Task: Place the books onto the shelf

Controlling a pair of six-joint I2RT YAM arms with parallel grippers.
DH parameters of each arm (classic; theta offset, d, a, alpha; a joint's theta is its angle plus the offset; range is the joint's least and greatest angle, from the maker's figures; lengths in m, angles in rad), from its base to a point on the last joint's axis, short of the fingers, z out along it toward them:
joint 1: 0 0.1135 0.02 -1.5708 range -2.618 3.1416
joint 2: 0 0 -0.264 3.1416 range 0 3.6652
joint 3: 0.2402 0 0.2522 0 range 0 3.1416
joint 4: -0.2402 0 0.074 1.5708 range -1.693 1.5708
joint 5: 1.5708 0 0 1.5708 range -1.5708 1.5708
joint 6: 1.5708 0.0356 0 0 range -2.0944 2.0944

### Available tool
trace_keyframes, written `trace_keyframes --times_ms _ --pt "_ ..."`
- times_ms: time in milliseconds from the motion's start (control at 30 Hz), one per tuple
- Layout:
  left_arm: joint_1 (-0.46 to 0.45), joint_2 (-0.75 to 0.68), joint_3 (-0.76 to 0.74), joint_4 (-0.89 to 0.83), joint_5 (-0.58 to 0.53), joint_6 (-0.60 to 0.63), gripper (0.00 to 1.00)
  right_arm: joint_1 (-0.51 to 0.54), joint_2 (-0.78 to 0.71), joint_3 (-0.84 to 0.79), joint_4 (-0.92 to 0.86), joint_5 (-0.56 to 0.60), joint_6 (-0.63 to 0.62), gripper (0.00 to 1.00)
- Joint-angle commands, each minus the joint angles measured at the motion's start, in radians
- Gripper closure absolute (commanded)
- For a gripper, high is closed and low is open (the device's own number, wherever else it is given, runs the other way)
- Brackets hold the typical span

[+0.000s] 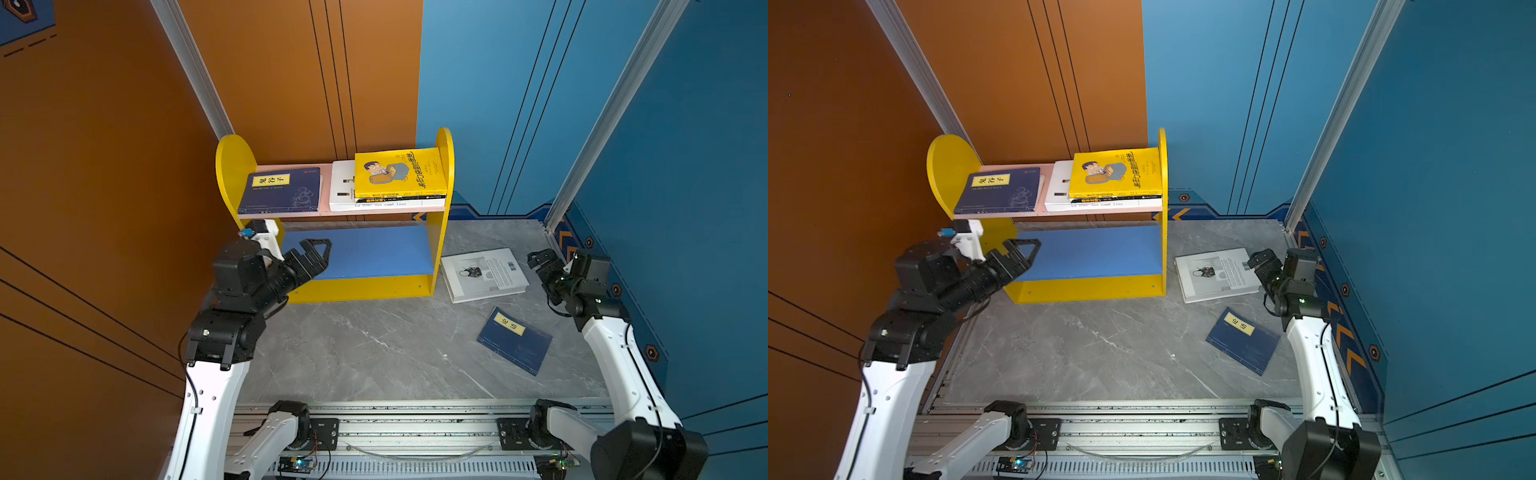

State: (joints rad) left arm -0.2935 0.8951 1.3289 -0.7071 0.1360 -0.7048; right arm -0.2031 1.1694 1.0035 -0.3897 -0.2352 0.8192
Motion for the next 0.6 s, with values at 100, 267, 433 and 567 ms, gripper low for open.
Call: trace_keyframes --times_ms 100,267,433,567 --pt "-0.481 0.105 -0.074 0.024 -0.446 0.051 0.02 -0.079 0.082 0.035 -0.159 -0.015 -0.086 0.0" --pt "-0.728 0.362 -0.064 0.141 -0.495 0.11 0.02 -0.155 0.094 -0.018 -0.234 0.064 -0.1 0.0" --pt "-0.787 0.583 -0.068 0.347 -0.393 0.123 0.02 -0.265 0.103 -0.137 -0.208 0.003 -0.078 0.0" --pt "-0.81 0.768 0.033 0.378 -0.366 0.17 0.02 -0.28 0.117 -0.218 -0.156 0.022 -0.062 0.0"
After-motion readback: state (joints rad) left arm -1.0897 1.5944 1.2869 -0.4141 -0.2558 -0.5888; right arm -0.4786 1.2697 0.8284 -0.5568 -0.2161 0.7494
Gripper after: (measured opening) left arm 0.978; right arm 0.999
